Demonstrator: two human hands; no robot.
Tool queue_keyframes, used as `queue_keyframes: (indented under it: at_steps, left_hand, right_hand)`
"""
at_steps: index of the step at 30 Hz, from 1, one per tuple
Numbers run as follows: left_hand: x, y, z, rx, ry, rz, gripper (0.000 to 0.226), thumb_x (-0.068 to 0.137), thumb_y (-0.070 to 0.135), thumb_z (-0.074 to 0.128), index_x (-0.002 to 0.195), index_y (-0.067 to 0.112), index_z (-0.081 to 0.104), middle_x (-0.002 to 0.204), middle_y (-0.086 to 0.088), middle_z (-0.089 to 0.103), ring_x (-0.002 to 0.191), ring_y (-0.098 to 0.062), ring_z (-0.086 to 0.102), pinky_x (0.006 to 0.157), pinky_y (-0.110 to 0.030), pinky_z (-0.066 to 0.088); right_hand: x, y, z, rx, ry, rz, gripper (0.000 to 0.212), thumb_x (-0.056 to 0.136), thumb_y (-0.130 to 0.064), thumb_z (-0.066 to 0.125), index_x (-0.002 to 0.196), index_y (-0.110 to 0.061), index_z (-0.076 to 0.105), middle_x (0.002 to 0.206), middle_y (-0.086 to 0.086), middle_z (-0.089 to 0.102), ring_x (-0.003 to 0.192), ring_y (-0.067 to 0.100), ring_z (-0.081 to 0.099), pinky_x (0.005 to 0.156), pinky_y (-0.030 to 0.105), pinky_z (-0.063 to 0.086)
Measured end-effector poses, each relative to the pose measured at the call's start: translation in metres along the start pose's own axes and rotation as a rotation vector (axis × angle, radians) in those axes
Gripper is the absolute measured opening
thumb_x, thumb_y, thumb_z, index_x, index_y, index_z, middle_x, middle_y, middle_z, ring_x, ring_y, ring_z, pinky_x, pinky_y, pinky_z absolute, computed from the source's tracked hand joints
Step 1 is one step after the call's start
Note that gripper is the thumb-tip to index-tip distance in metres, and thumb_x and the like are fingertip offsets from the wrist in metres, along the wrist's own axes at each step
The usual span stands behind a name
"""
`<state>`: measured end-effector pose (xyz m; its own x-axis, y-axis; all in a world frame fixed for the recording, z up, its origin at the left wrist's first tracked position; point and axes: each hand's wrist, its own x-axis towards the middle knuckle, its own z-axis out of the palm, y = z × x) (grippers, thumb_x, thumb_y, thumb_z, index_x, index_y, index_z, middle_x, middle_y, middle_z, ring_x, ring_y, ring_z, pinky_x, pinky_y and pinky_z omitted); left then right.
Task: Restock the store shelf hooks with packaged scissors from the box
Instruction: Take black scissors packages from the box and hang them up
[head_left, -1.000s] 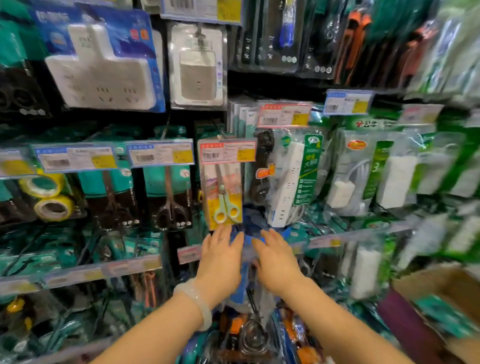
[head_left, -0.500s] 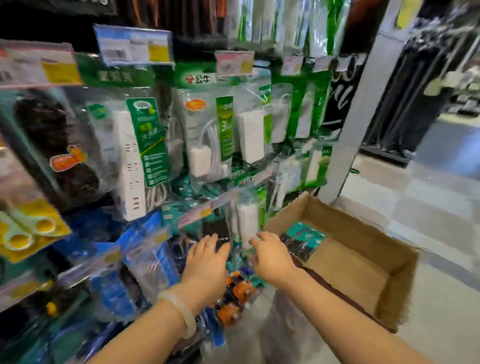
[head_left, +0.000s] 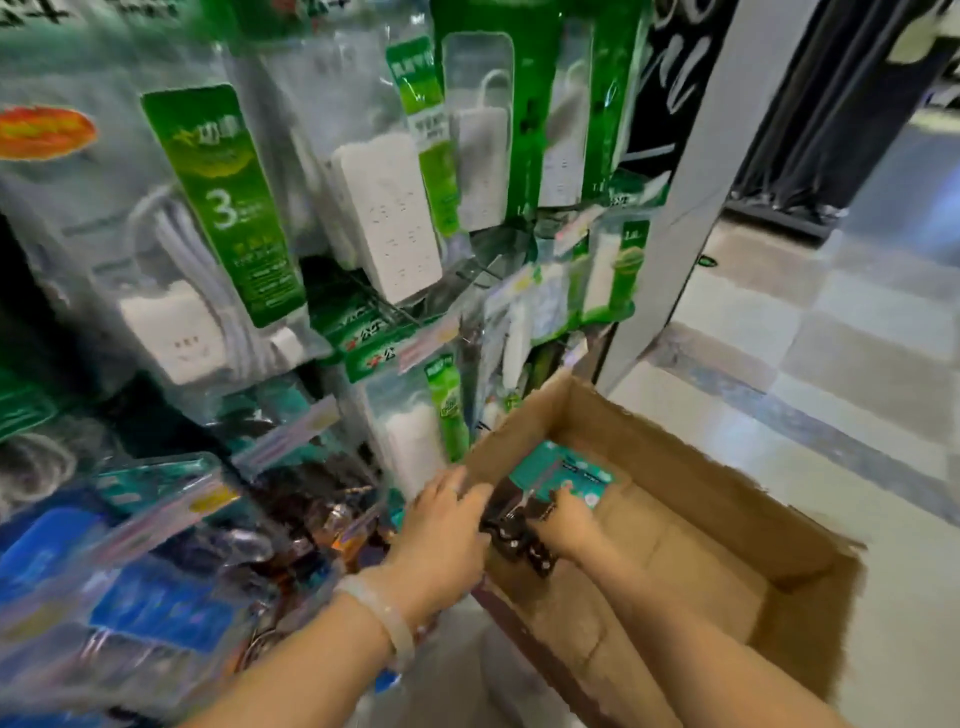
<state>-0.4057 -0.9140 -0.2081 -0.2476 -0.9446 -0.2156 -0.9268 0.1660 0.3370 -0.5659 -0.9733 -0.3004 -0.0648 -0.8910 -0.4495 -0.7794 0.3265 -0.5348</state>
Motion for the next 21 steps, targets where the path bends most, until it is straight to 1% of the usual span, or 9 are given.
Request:
queue_keyframes:
  at_steps: [2, 4, 5, 7, 9, 11, 14, 17, 21]
  left_hand:
    - [0.015, 0.002, 0.005, -0.034, -0.031, -0.012, 0.055, 0.093, 0.028, 0.049, 0.144, 0.023, 0.030, 0.156, -0.007, 0.015, 0.142, -0.026, 0.018, 0.116, -0.032, 0.020]
    - [0.026, 0.004, 0.007, -0.069, -0.035, -0.016, 0.054, 0.093, 0.027, 0.051, 0.143, 0.023, 0.032, 0.155, -0.005, 0.017, 0.142, -0.024, 0.019, 0.116, -0.030, 0.018]
    - [0.032, 0.005, 0.008, -0.088, -0.031, -0.018, 0.053, 0.092, 0.026, 0.052, 0.142, 0.023, 0.034, 0.155, -0.004, 0.018, 0.142, -0.023, 0.020, 0.115, -0.029, 0.017]
    - [0.039, 0.007, 0.010, -0.110, -0.024, -0.015, 0.051, 0.092, 0.025, 0.052, 0.141, 0.024, 0.036, 0.154, -0.003, 0.021, 0.141, -0.022, 0.021, 0.114, -0.028, 0.017]
    - [0.045, 0.008, 0.013, -0.118, -0.036, -0.009, 0.051, 0.092, 0.026, 0.052, 0.141, 0.024, 0.037, 0.153, -0.002, 0.023, 0.140, -0.021, 0.022, 0.115, -0.028, 0.018]
    - [0.051, 0.007, 0.015, -0.140, -0.062, -0.014, 0.051, 0.092, 0.025, 0.052, 0.141, 0.023, 0.037, 0.151, -0.003, 0.024, 0.140, -0.020, 0.024, 0.116, -0.027, 0.019]
    - [0.061, 0.009, 0.011, -0.183, -0.081, -0.033, 0.052, 0.093, 0.025, 0.052, 0.142, 0.019, 0.035, 0.148, -0.002, 0.030, 0.136, -0.018, 0.030, 0.111, -0.022, 0.020]
    - [0.075, 0.017, 0.007, -0.250, -0.065, -0.101, 0.056, 0.092, 0.027, 0.053, 0.143, 0.015, 0.033, 0.146, -0.006, 0.036, 0.135, -0.020, 0.035, 0.110, -0.024, 0.025]
    - [0.089, 0.037, 0.009, -0.724, -0.001, -0.265, 0.065, 0.085, 0.026, 0.065, 0.140, 0.015, 0.033, 0.136, -0.006, 0.051, 0.123, -0.022, 0.052, 0.104, -0.042, 0.043]
  right_hand:
    - [0.023, 0.008, 0.010, 0.300, -0.024, 0.124, 0.042, 0.087, -0.012, 0.059, 0.125, -0.003, 0.044, 0.111, 0.015, 0.061, 0.101, 0.028, 0.059, 0.082, 0.031, 0.044]
    - [0.042, 0.012, 0.019, 0.585, -0.009, 0.269, 0.029, 0.083, -0.010, 0.064, 0.106, -0.011, 0.046, 0.097, 0.008, 0.060, 0.084, 0.024, 0.057, 0.074, 0.030, 0.046]
    - [0.053, 0.015, 0.024, 0.669, 0.045, 0.339, 0.029, 0.079, -0.011, 0.068, 0.098, -0.011, 0.045, 0.096, 0.009, 0.061, 0.085, 0.026, 0.059, 0.077, 0.032, 0.049]
    - [0.068, 0.020, 0.033, 0.722, 0.155, 0.430, 0.034, 0.075, -0.012, 0.071, 0.097, -0.006, 0.046, 0.099, 0.016, 0.063, 0.094, 0.032, 0.061, 0.085, 0.040, 0.052]
    - [0.071, 0.019, 0.036, 0.739, 0.193, 0.474, 0.025, 0.076, -0.012, 0.069, 0.095, -0.005, 0.055, 0.100, 0.017, 0.065, 0.092, 0.033, 0.063, 0.083, 0.042, 0.054]
    - [0.068, 0.016, 0.031, 0.794, 0.172, 0.474, 0.010, 0.079, -0.008, 0.065, 0.088, -0.006, 0.060, 0.095, 0.015, 0.066, 0.084, 0.031, 0.063, 0.079, 0.041, 0.055]
    - [0.060, 0.014, 0.009, 0.891, 0.159, 0.429, 0.016, 0.085, -0.001, 0.058, 0.100, -0.003, 0.062, 0.093, 0.010, 0.062, 0.087, 0.030, 0.063, 0.075, 0.037, 0.054]
    - [0.037, 0.016, -0.025, 0.934, 0.105, 0.312, 0.010, 0.088, 0.002, 0.055, 0.091, -0.005, 0.061, 0.087, 0.010, 0.063, 0.065, 0.019, 0.058, 0.050, 0.027, 0.050]
    - [-0.004, 0.015, -0.064, 0.840, -0.019, 0.064, 0.004, 0.089, -0.007, 0.058, 0.092, -0.007, 0.061, 0.088, 0.004, 0.065, 0.067, 0.014, 0.062, 0.054, 0.023, 0.051]
